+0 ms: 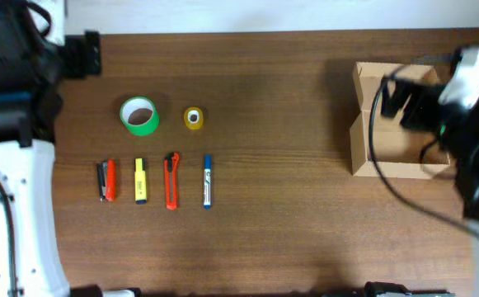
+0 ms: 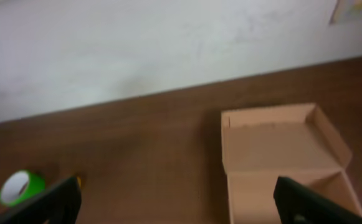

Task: Pack container

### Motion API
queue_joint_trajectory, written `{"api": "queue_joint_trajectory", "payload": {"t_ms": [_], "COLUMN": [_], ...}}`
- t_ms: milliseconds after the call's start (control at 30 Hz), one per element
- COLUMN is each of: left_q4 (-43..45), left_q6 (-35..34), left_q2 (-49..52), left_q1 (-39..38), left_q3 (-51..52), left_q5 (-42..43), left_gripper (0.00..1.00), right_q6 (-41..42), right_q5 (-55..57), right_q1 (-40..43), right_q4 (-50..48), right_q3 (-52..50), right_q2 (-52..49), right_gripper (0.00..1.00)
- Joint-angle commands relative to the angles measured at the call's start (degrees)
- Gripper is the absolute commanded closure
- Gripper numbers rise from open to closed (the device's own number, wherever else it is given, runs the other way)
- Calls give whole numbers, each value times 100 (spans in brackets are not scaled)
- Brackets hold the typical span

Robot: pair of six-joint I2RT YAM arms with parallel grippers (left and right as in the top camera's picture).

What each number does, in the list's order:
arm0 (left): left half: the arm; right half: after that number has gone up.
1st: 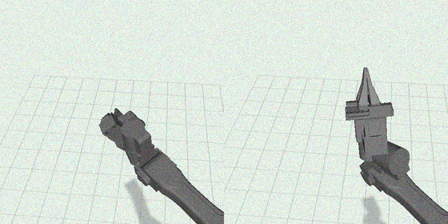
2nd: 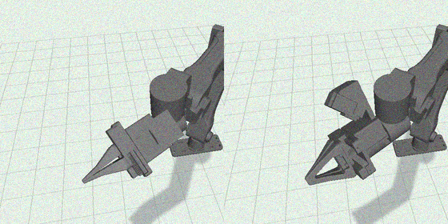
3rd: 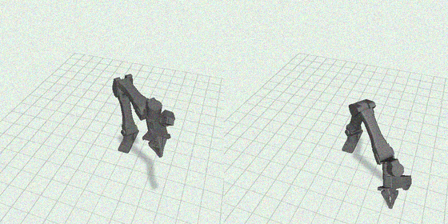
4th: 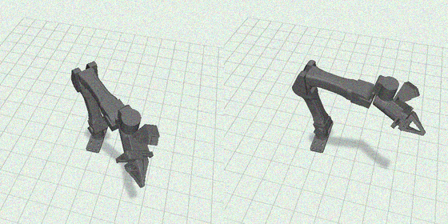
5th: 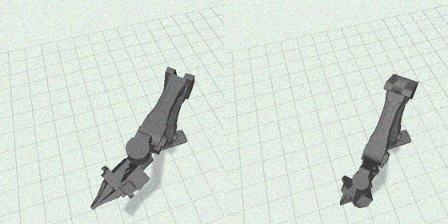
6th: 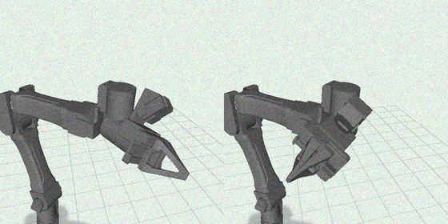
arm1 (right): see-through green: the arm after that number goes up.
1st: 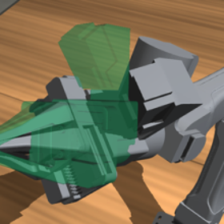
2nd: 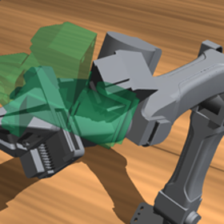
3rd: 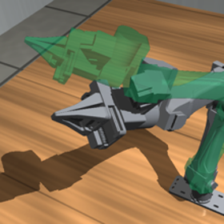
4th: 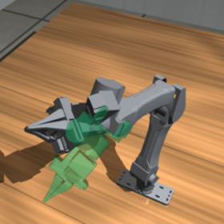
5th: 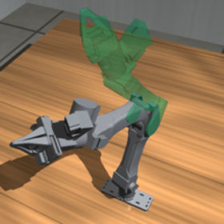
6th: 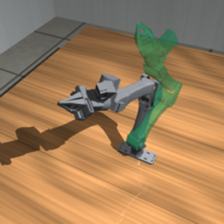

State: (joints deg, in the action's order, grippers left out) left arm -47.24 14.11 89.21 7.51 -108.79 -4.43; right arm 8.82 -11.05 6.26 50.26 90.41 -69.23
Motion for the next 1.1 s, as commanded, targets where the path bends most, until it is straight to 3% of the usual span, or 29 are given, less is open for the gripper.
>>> {"api": "queue_joint_trajectory", "payload": {"t_ms": [0, 100, 167, 233, 367, 767, 1067], "left_q4": [7, -50, -162, -260, -450, -581, -535], "left_q6": [505, 483, 483, 483, 485, 485, 487], "left_q2": [243, 457, 623, 791, 1016, 1626, 1816], "left_q1": [365, 841, 1130, 1338, 1438, 1436, 1436], "left_q3": [-238, -236, -238, -236, -236, -225, -225], "left_q5": [505, 1021, 1213, 1351, 1375, 1346, 1014], "left_gripper": [0, 0, 0, 0, 0, 0, 0], "right_q6": [-376, -549, -516, -494, -380, -105, -103], "right_q5": [-35, 70, 216, 293, 291, 417, 990], "right_q1": [-24, -20, -20, -20, -20, -26, -24], "right_q4": [262, 586, 935, 1294, 1751, 1851, 1943], "right_q3": [752, 1010, 1016, 1016, 1016, 1016, 999], "right_q2": [-470, -848, -1108, -1429, -2116, -4166, -4533], "right_gripper": [0, 25, 25, 18, 17, 27, 32]}}
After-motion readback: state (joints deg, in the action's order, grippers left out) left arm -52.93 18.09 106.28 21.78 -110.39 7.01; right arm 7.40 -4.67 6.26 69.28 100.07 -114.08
